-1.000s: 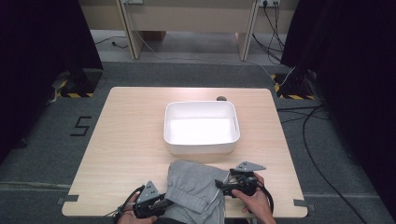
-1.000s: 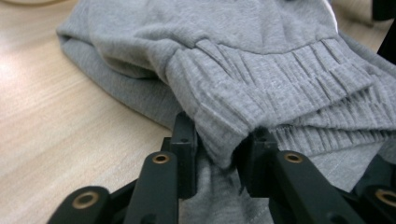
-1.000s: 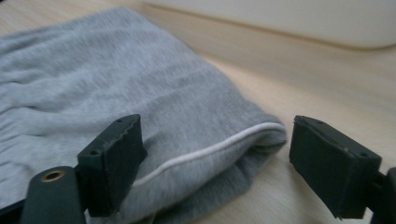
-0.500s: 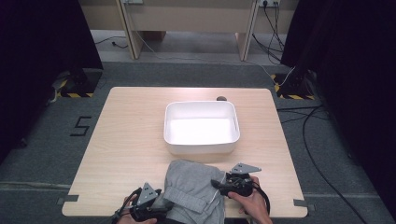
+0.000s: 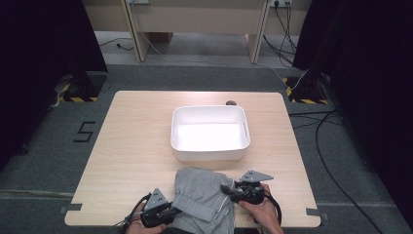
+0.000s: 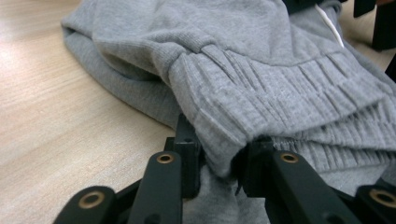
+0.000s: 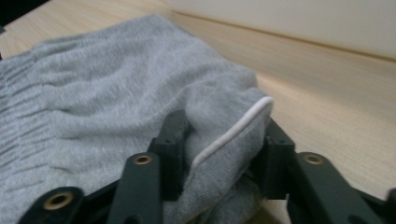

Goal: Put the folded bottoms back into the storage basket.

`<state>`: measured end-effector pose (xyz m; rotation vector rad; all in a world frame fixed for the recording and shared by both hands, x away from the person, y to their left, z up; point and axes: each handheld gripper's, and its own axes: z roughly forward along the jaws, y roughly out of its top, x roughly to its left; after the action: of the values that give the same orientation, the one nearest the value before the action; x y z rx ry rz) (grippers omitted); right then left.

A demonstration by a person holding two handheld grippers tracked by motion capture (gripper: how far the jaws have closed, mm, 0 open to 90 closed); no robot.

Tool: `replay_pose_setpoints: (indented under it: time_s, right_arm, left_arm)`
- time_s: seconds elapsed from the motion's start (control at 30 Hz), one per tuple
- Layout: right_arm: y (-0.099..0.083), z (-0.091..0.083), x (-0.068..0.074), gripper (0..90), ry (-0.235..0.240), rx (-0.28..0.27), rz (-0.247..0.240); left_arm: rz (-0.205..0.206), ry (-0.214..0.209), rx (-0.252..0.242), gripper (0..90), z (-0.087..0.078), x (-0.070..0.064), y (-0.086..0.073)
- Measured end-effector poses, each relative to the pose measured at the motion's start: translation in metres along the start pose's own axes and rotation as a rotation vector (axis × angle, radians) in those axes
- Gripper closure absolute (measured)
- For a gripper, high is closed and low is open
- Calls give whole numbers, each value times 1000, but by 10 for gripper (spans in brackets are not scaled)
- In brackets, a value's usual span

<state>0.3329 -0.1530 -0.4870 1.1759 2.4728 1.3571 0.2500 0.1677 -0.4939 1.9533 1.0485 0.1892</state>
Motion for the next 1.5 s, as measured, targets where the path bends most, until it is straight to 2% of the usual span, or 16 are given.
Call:
replay_pose_setpoints:
  time_s: [0.13,0.3,0.57,0.77,0.87,0.97,1.1,1.27,1.5]
  right_arm:
    - [0,-2,2,686,-1,-39,7]
    - [5,-7,7,711,-3,-89,-18]
    - [17,-22,19,730,6,-153,-66]
    - [25,-35,24,733,24,-199,-69]
    - [31,-43,27,734,20,-222,-87]
    - [38,-50,30,734,24,-240,-100]
    - [48,-60,32,735,34,-270,-115]
    - [59,-66,34,734,38,-273,-120]
    - [84,-77,37,735,49,-296,-159]
  left_arm:
    - [31,3,-5,755,-2,-2,1]
    - [79,0,-18,765,-11,-8,7]
    - [88,-47,-52,769,-25,-19,16]
    - [83,-72,-82,770,-37,-20,28]
    - [87,-85,-100,770,-43,-22,34]
    - [104,-90,-116,769,-49,-25,42]
    - [104,-98,-132,768,-55,-25,51]
    - [103,-110,-135,768,-61,-25,63]
    - [142,-107,-156,767,-74,-25,88]
